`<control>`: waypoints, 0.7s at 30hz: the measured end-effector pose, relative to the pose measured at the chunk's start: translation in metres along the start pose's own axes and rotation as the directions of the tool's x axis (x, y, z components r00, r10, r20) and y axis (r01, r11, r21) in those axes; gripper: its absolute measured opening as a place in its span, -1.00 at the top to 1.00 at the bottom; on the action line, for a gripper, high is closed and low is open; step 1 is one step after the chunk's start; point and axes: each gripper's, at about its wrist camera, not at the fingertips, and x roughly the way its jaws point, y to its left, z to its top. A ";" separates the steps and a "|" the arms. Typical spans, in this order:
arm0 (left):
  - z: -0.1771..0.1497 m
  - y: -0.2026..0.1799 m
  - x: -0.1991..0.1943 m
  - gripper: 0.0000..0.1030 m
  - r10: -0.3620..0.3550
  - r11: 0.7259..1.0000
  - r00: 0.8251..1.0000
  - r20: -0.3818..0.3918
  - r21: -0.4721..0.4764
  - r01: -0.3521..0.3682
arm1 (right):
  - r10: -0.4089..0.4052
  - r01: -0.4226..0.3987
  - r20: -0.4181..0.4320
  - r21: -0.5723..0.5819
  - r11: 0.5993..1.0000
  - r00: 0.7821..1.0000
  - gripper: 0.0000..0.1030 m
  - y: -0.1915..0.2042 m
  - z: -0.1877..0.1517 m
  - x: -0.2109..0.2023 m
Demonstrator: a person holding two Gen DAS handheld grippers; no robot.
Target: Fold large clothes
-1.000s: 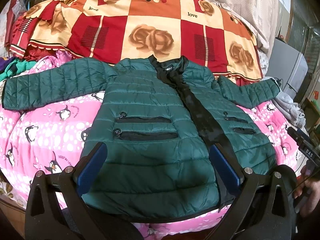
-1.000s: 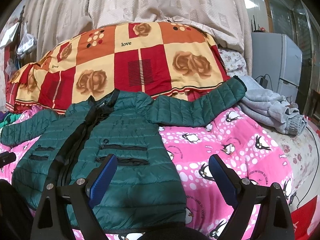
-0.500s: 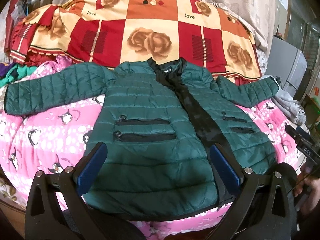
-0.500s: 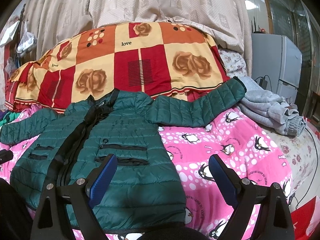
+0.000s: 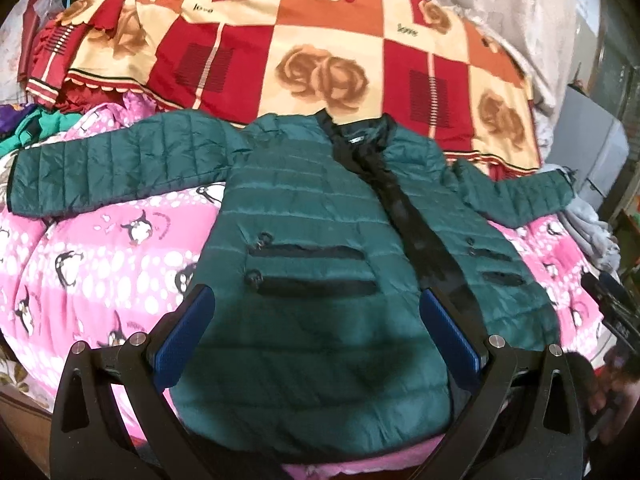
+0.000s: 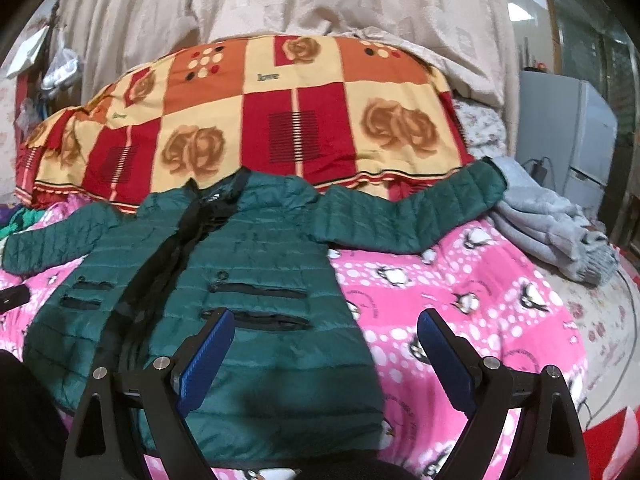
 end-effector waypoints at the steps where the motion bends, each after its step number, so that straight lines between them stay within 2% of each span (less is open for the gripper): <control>1: 0.005 0.001 0.005 -0.99 0.002 1.000 1.000 -0.006 -0.003 -0.002 | 0.005 -0.005 0.002 -0.006 1.000 1.000 -0.77 0.003 0.003 0.004; 6: 0.034 -0.002 0.038 -0.99 0.062 0.998 0.998 -0.024 0.035 -0.062 | 0.044 -0.045 -0.013 -0.024 0.999 0.999 -0.77 0.017 0.020 0.025; 12: 0.061 -0.004 0.080 -0.99 0.089 0.996 0.993 -0.075 0.025 -0.087 | 0.064 -0.064 -0.007 -0.090 0.994 0.998 -0.77 0.039 0.037 0.061; 17: 0.076 -0.007 0.113 -0.99 0.106 0.994 0.991 -0.081 0.008 -0.106 | 0.114 -0.116 -0.036 -0.055 0.992 0.993 -0.77 0.053 0.059 0.092; 21: 0.074 -0.005 0.146 -0.99 0.152 0.988 0.983 -0.107 0.007 -0.152 | 0.142 -0.144 -0.053 -0.036 0.989 0.988 -0.77 0.071 0.076 0.121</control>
